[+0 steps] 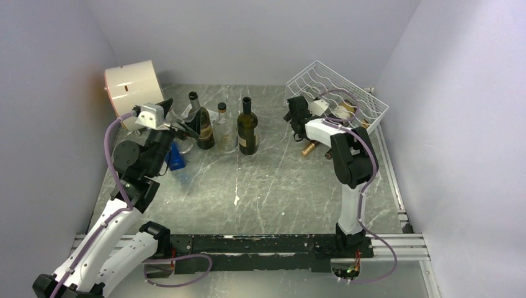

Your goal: Take the wine bottle off the wine rack

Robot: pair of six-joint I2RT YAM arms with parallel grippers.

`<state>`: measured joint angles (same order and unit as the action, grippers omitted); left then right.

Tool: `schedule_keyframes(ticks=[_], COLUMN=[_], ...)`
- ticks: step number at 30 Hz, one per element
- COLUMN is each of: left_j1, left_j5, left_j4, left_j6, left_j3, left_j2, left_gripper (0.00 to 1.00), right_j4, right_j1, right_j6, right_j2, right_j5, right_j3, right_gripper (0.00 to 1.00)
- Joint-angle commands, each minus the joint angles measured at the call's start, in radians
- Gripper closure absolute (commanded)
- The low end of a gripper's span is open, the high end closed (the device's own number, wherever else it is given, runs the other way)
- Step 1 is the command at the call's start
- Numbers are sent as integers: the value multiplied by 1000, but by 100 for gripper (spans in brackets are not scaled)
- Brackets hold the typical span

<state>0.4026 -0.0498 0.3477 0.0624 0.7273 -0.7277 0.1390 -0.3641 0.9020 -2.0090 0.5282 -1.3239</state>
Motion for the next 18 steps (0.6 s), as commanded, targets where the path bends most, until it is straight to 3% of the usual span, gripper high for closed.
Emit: schedule_keyframes(ticks=[1,10,14,18], left_j1=[-1,-1,-4,-37], left_j5=[9,40,38,52], left_j4=[40,28,36,32], left_j6=[-6,4,-8,-5], left_j3=[0,16,9,10], left_j2=[1,16,24,20], left_gripper=[0,0,0,1], right_j4=[-54,-151,-188,-168], right_j1=[15,29,41,45], right_j6=[54,62,86,108], right_j2=[-48,-88,-100,-106], right_j5=[62,124,112,129], right_j3=[-28,8,23,2], right_gripper=[8,14,28,30])
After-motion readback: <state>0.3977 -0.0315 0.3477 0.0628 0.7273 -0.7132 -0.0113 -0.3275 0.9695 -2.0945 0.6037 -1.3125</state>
